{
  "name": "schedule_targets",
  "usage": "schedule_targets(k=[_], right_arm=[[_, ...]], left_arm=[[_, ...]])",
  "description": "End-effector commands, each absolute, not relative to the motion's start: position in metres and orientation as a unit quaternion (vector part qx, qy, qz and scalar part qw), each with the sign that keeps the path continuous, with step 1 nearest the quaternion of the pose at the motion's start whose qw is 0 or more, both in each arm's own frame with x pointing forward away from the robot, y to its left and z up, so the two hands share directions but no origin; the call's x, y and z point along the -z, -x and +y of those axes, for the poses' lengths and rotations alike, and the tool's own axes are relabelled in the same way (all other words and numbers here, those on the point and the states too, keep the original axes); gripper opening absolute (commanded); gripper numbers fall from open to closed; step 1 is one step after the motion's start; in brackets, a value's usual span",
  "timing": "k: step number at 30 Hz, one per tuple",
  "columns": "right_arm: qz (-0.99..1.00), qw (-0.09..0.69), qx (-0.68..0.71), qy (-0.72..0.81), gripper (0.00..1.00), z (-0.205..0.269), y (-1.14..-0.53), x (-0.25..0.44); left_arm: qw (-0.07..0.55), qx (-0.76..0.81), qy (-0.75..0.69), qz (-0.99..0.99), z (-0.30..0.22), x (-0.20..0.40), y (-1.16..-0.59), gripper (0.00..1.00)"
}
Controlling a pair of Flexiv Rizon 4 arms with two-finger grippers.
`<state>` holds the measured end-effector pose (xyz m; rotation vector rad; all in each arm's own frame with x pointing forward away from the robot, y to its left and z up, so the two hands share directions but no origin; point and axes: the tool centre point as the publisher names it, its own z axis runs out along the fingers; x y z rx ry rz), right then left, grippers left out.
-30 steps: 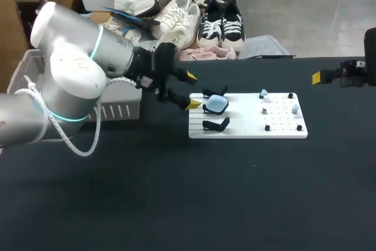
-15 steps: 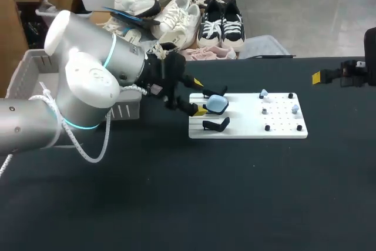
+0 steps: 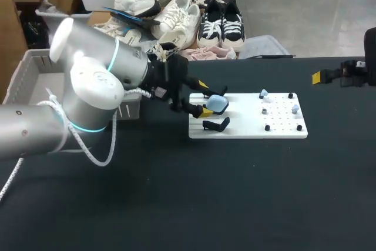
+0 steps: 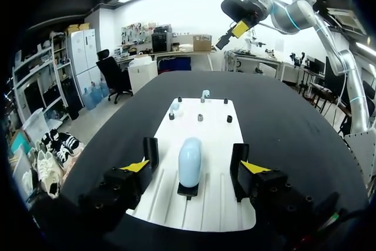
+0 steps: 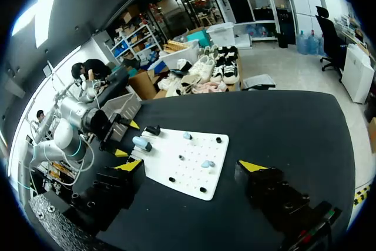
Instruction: Pick up each earbud case from the left stands, insert the matching earbuds, close the lid, and place the case in the box.
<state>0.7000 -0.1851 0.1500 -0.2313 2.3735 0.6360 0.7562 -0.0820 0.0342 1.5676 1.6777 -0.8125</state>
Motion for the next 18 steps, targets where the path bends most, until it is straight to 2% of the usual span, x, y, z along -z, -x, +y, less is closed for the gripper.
schedule_targets(k=[1,18], right_arm=[[0.908,0.330,-0.243,0.088,1.00,-0.1851,-0.7000,-0.1500],[0.908,0.330,-0.243,0.088,1.00,-0.1851,-0.7000,-0.1500]], left_arm=[[0.349,0.318,-0.602,0.644,-0.0850,-0.0302,-0.7568,1.00],[0.355,0.311,-0.594,0.651,-0.0927,-0.0223,-0.7567,1.00]])
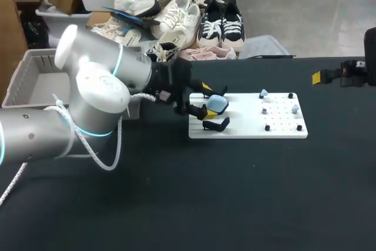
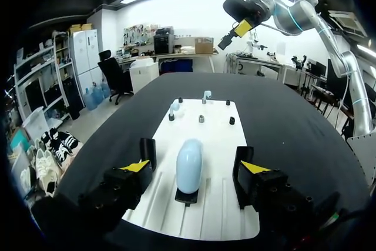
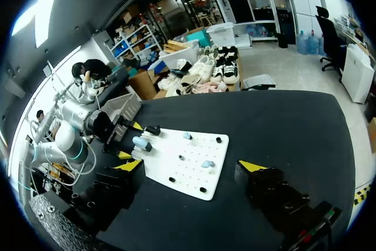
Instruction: Pick up each earbud case from the left stands, insert the matching earbuds, close the lid, and place the case in the box.
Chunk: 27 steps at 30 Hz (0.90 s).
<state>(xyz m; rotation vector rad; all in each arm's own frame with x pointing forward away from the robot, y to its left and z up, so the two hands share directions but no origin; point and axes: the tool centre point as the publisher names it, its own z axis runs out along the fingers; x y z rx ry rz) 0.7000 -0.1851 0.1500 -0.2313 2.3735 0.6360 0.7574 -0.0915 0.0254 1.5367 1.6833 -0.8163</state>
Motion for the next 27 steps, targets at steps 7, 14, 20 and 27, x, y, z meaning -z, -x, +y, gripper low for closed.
schedule_targets(k=[7,14,20,27], right_arm=[[0.908,0.330,-0.243,0.088,1.00,-0.1851,-0.7000,-0.1500],[0.908,0.330,-0.243,0.088,1.00,-0.1851,-0.7000,-0.1500],[0.908,0.330,-0.243,0.088,1.00,-0.1851,-0.7000,-0.1500],[0.908,0.330,-0.243,0.088,1.00,-0.1851,-0.7000,-0.1500]], left_arm=[[0.357,0.303,-0.591,0.656,-0.0923,-0.0184,-0.7597,0.93],[0.357,0.303,-0.591,0.657,-0.0936,-0.0161,-0.7605,0.87],[0.355,0.302,-0.592,0.658,-0.0941,-0.0129,-0.7601,0.79],[0.354,0.308,-0.588,0.659,-0.0957,-0.0126,-0.7617,0.68]])
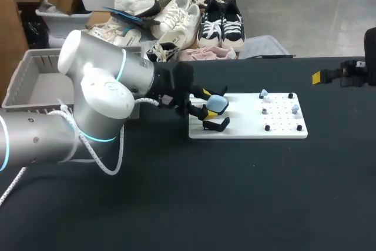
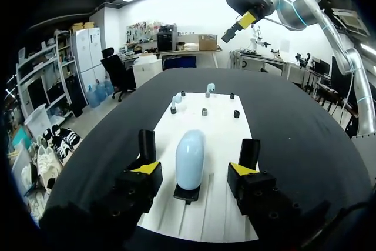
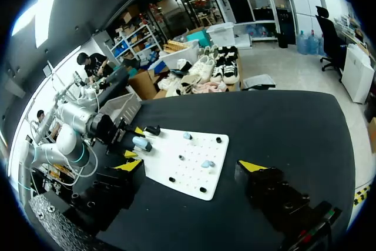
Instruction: Pick up each earbud case from the left stands, insert the matching earbuds, close the lid, and place the case in the box.
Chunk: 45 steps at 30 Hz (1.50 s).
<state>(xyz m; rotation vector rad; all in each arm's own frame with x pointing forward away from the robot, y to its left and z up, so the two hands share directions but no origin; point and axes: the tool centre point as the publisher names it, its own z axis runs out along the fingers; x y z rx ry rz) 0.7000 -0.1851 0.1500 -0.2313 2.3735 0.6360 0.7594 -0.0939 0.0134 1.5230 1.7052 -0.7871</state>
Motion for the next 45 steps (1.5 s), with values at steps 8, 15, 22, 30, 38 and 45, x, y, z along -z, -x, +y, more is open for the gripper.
schedule_targets(k=[8,15,22,30,38,45], right_arm=[[0.908,0.330,-0.243,0.088,1.00,-0.1851,-0.7000,-0.1500],[0.908,0.330,-0.243,0.088,1.00,-0.1851,-0.7000,-0.1500],[0.908,0.330,-0.243,0.088,1.00,-0.1851,-0.7000,-0.1500],[0.908,0.330,-0.243,0.088,1.00,-0.1851,-0.7000,-0.1500],[0.908,0.330,-0.243,0.088,1.00,-0.1851,-0.7000,-0.1500],[0.908,0.330,-0.243,0.088,1.00,-0.1851,-0.7000,-0.1500]], left_arm=[[0.351,0.312,-0.586,0.660,-0.0973,-0.0122,-0.7633,0.63],[0.349,0.317,-0.582,0.663,-0.0970,-0.0111,-0.7654,0.55],[0.346,0.321,-0.583,0.661,-0.0992,-0.0108,-0.7665,0.49],[0.341,0.324,-0.584,0.661,-0.1004,-0.0101,-0.7667,0.46],[0.338,0.327,-0.583,0.663,-0.1017,-0.0090,-0.7684,0.40],[0.337,0.329,-0.583,0.662,-0.1031,-0.0089,-0.7682,0.33]])
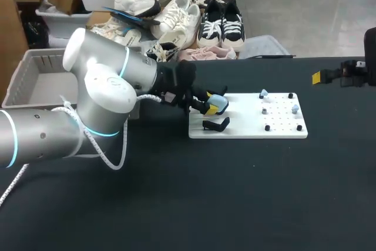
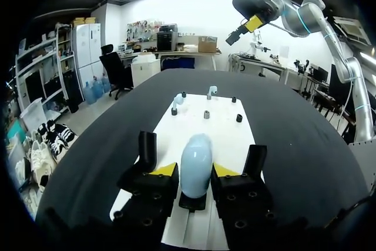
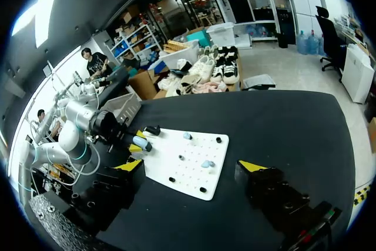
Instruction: Pick up each earbud case from the left stands, insert the matching earbuds, close the lid, and place the case in the box.
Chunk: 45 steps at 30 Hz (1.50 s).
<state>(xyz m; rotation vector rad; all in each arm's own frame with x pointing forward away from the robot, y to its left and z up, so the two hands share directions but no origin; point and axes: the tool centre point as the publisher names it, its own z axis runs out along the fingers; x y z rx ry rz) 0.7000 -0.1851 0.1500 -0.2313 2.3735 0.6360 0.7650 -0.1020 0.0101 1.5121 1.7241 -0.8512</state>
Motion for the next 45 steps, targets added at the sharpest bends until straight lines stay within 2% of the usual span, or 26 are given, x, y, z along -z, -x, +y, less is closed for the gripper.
schedule_targets(k=[1,3,8,9,14,28,40,45], right_arm=[[0.908,0.330,-0.243,0.088,1.00,-0.185,-0.700,-0.150],[0.908,0.330,-0.243,0.088,1.00,-0.185,-0.700,-0.150],[0.908,0.330,-0.243,0.088,1.00,-0.185,-0.700,-0.150],[0.908,0.330,-0.243,0.088,1.00,-0.185,-0.700,-0.150],[0.908,0.330,-0.243,0.088,1.00,-0.185,-0.700,-0.150],[0.908,0.330,-0.243,0.088,1.00,-0.185,-0.700,-0.150],[0.908,0.330,-0.243,0.088,1.00,-0.185,-0.700,-0.150],[0.905,0.323,-0.251,0.116,1.00,-0.168,-0.707,-0.146]], left_arm=[[0.337,0.329,-0.584,0.662,-0.103,-0.009,-0.768,0.29],[0.336,0.329,-0.583,0.663,-0.103,-0.008,-0.768,0.23],[0.334,0.331,-0.581,0.665,-0.102,-0.008,-0.767,0.18],[0.334,0.331,-0.580,0.665,-0.102,-0.008,-0.767,0.13],[0.337,0.333,-0.578,0.664,-0.100,-0.013,-0.766,0.00],[0.346,0.349,-0.566,0.662,-0.095,-0.057,-0.765,0.00],[0.335,0.376,-0.603,0.618,-0.115,-0.097,-0.753,0.00],[0.342,0.361,-0.613,0.614,-0.127,-0.102,-0.752,0.00]])
